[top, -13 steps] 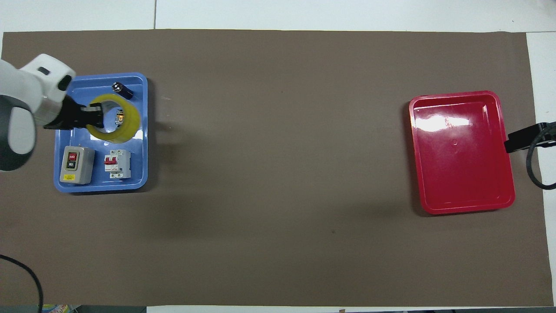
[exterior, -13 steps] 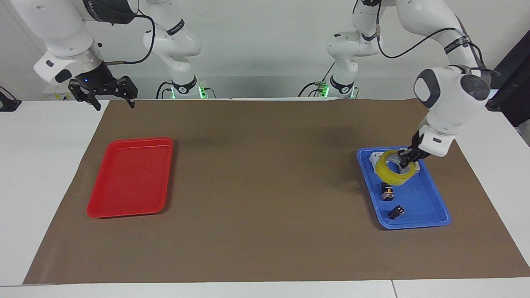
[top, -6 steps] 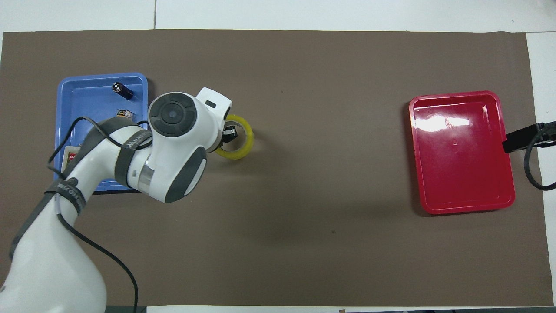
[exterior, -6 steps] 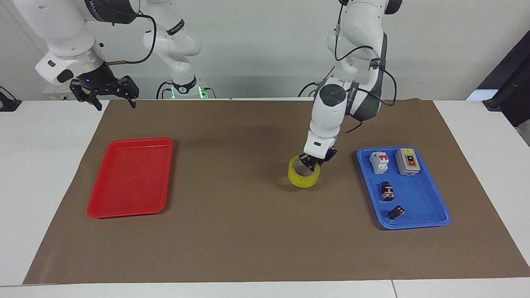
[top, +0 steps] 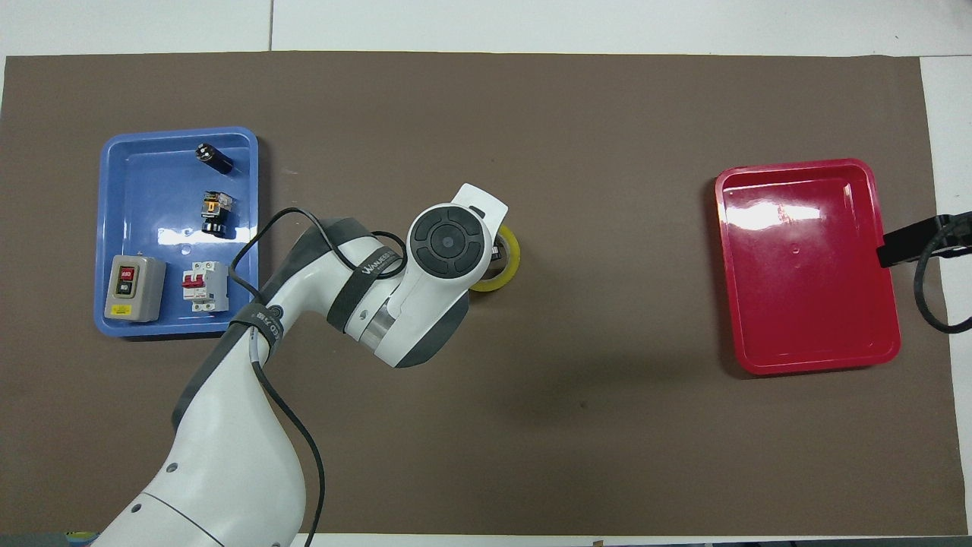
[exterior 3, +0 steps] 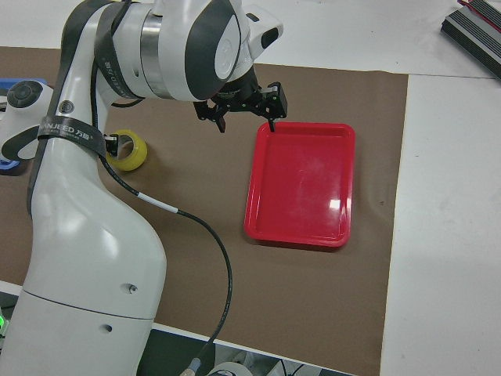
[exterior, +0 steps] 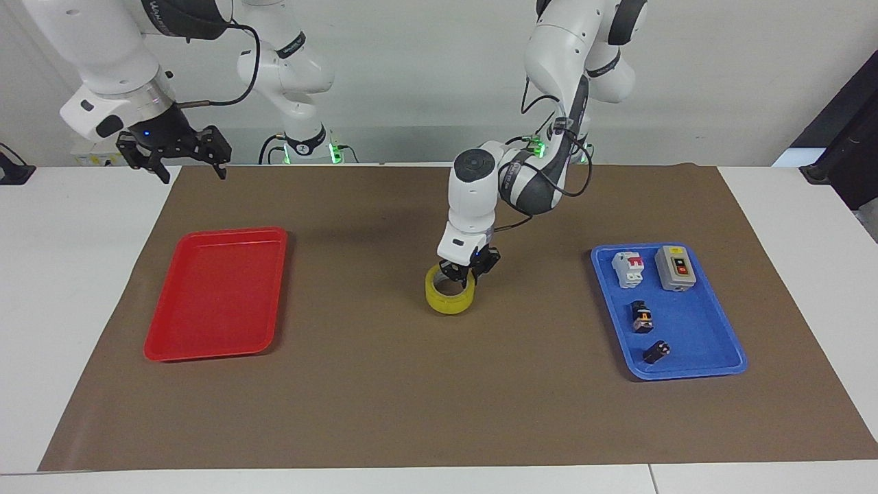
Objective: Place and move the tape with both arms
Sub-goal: 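Lift the yellow tape with the left gripper and set it mid-table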
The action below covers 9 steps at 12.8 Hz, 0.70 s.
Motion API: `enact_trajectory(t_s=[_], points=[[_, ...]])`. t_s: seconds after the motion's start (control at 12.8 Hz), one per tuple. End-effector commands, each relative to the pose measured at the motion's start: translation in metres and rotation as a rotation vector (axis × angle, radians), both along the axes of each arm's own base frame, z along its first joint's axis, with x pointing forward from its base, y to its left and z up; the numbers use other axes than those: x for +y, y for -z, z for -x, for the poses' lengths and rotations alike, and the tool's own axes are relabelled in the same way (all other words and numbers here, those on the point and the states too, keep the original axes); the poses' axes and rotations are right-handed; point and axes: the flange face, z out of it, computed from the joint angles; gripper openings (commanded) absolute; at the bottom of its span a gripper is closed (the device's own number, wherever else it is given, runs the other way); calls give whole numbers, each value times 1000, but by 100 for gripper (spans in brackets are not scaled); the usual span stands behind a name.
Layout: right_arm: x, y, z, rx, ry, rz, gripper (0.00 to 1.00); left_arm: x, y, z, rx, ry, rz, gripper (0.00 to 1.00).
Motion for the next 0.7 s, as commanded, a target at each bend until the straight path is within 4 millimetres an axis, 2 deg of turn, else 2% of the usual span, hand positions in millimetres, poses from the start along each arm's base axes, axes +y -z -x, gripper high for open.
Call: enact_trajectory(t_s=[0.0,0.08,0.23,0.31,0.39,0.47,0.62], points=[[1,1,1,-2,8,-10,100,0,1,3,-27,38,-13,0],[1,1,1,-2,7,-10,100,1,1,4,-22,54,-17,4],[2,1,2,-1,8,-10,100,7,-9,0,-27,42,-9,58],[3,2,3,1,8,-9,100,9,-16,1,-30,40,-6,82],[5,3,4,4,5,-11,100,13,-31,2,-42,37,2,100],[9,9,6,16,-1,-11,100,28,-49,5,-50,35,6,100],[30,9,6,7,-41,-8,100,78,-80,2,-53,97,-5,100]])
